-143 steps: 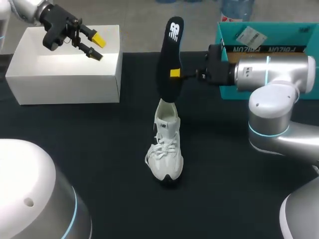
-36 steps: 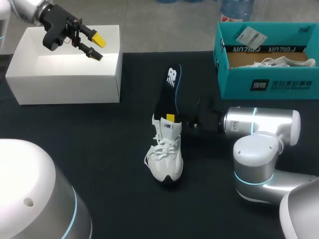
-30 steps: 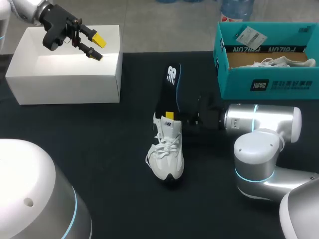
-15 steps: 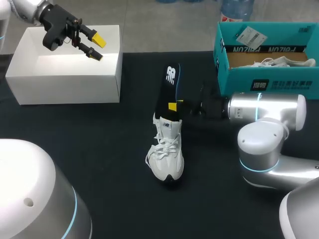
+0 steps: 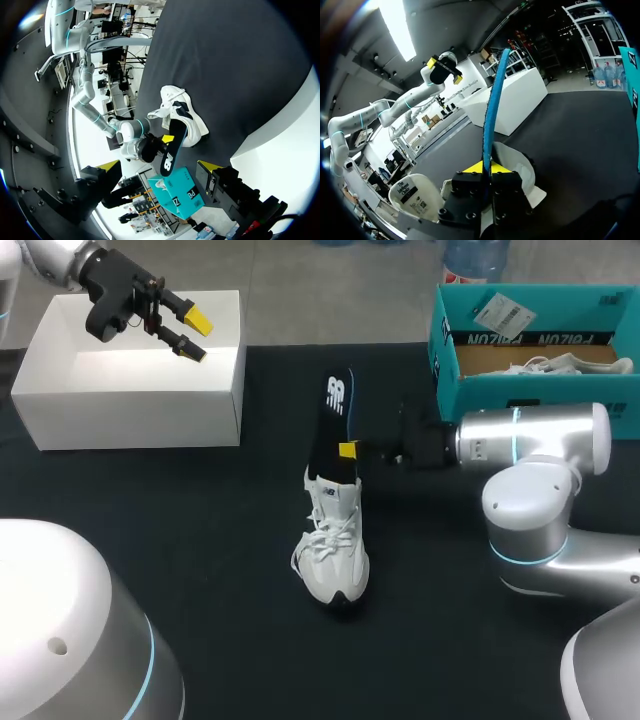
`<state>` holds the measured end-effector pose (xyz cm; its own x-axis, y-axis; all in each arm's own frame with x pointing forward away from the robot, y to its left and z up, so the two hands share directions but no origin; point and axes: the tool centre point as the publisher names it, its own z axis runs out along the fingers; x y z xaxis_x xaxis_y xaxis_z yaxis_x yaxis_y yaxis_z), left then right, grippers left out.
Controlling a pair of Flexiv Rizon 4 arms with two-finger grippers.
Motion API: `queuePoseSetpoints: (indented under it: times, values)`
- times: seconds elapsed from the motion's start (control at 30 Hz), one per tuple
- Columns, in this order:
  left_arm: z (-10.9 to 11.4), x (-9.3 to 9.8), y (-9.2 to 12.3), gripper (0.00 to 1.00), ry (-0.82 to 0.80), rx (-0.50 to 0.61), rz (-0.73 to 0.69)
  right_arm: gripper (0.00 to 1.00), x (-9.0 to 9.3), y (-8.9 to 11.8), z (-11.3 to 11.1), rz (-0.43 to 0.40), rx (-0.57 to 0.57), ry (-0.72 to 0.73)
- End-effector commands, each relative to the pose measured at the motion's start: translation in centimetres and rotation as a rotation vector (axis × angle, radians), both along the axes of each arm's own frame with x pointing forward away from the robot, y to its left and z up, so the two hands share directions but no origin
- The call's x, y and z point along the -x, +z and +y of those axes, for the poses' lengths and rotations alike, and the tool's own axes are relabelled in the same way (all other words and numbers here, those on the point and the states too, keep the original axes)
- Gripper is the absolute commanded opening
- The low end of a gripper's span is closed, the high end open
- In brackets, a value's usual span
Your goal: Take the shoe out of the shoebox, open the shoe tongue, remove and reinsert the insole, then place the shoe into the shoebox
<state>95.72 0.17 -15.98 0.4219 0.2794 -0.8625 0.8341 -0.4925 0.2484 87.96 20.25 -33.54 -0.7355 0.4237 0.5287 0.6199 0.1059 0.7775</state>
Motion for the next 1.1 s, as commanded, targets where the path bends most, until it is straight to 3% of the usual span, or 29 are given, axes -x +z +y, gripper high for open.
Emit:
queuePoseSetpoints:
  times: [0.03, 0.3, 0.47, 0.53, 0.57, 0.67, 1.0, 1.03, 1.1]
  values:
    - [0.0, 0.0, 0.1, 1.0, -0.001, -0.004, -0.002, 0.0, 0.8, -0.5, 0.0, 0.042, 0.035, 0.014]
    - [0.0, 0.0, 0.1, 1.0, -0.001, -0.004, -0.002, 0.0, 3.6, -1.9, -0.2, 0.079, 0.021, -0.02]
    - [0.0, 0.0, 0.1, 1.0, -0.001, -0.004, -0.002, 0.0, 4.1, -1.9, 0.0, 0.073, 0.016, -0.019]
    - [0.0, 0.0, 0.1, 1.0, -0.001, -0.004, -0.002, 0.36, 3.7, -1.4, 0.0, 0.056, 0.018, -0.02]
    - [0.0, 0.0, 0.1, 1.0, -0.001, -0.004, -0.002, 0.43, 3.5, -1.1, -0.1, 0.046, 0.025, -0.016]
    - [0.0, 0.0, 0.1, 1.0, -0.001, -0.004, -0.002, 0.45, 2.6, -0.2, -0.2, 0.024, 0.039, -0.003]
    - [0.0, 0.0, 0.1, 1.0, -0.001, -0.004, -0.002, 0.4, -0.2, 1.7, 0.0, -0.013, 0.064, 0.045]
    - [0.0, 0.0, 0.1, 1.0, -0.001, -0.004, -0.002, 0.32, -0.4, 1.7, 0.0, -0.013, 0.065, 0.049]
    - [0.0, 0.0, 0.1, 1.0, -0.001, -0.004, -0.002, 0.0, -0.5, 1.7, 0.1, -0.007, 0.066, 0.057]
